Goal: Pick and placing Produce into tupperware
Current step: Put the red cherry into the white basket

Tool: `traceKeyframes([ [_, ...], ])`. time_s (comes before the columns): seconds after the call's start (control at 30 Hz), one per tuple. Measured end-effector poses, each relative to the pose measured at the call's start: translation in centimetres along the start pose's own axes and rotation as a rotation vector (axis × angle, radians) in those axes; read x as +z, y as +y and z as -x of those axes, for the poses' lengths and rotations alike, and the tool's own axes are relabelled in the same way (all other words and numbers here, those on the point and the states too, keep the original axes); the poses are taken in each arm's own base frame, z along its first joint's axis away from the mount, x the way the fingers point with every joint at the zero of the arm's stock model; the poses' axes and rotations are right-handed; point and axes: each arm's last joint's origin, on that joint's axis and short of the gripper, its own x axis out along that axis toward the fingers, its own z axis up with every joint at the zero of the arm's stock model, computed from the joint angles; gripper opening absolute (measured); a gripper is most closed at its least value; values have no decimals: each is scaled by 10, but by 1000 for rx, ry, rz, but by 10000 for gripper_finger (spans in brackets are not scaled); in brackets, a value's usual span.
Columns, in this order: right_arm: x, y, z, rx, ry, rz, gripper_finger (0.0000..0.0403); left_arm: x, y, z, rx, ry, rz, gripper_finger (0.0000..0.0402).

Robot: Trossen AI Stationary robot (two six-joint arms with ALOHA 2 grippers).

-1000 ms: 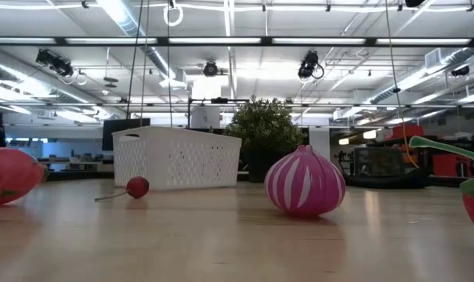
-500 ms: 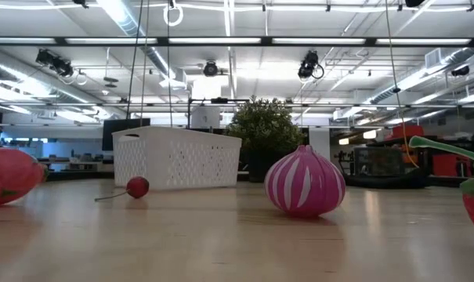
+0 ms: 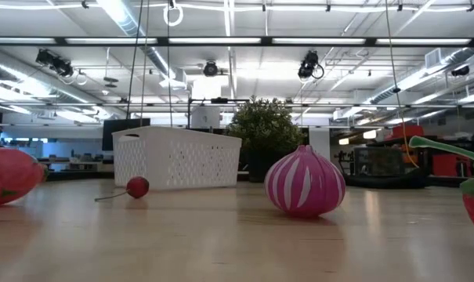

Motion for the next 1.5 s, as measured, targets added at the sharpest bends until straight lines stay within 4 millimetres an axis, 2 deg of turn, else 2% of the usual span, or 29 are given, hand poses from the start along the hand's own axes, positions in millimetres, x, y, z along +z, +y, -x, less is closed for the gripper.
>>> traceKeyframes([
  [0.17, 6, -2, -2, -16, -56, -7, 39, 0, -4, -15, 8, 51, -23, 67],
  [0.37, 20, -5, -9, -22, -197, -161, 39, -6, -9, -37, 25, 160, -58, 70],
  [0.53, 40, -11, -23, -67, -404, -158, 39, -9, -14, -58, 40, 215, -74, 68],
  [0.6, 44, -13, -33, -77, -422, -145, 39, -10, -14, -67, 60, 239, -78, 67],
  [0.7, 51, -17, -54, -136, -354, -99, 39, -13, -12, -82, 106, 280, -63, 69],
  [0.8, 53, -19, -84, -174, -198, -124, 39, -16, -7, -95, 162, 316, -19, 77],
  [1.0, 35, -17, -144, -194, 246, -155, 39, -31, 1, -109, 225, 485, -32, 95],
  [1.2, 35, -16, -189, -159, 312, -170, 39, -44, -1, -108, 207, 637, -66, 111],
  [1.3, 35, -14, -204, -110, 347, -234, 39, -46, -5, -106, 190, 659, -66, 119],
  [1.5, 29, -7, -216, 0, 442, -376, 42, -51, -14, -98, 167, 706, -27, 125],
])
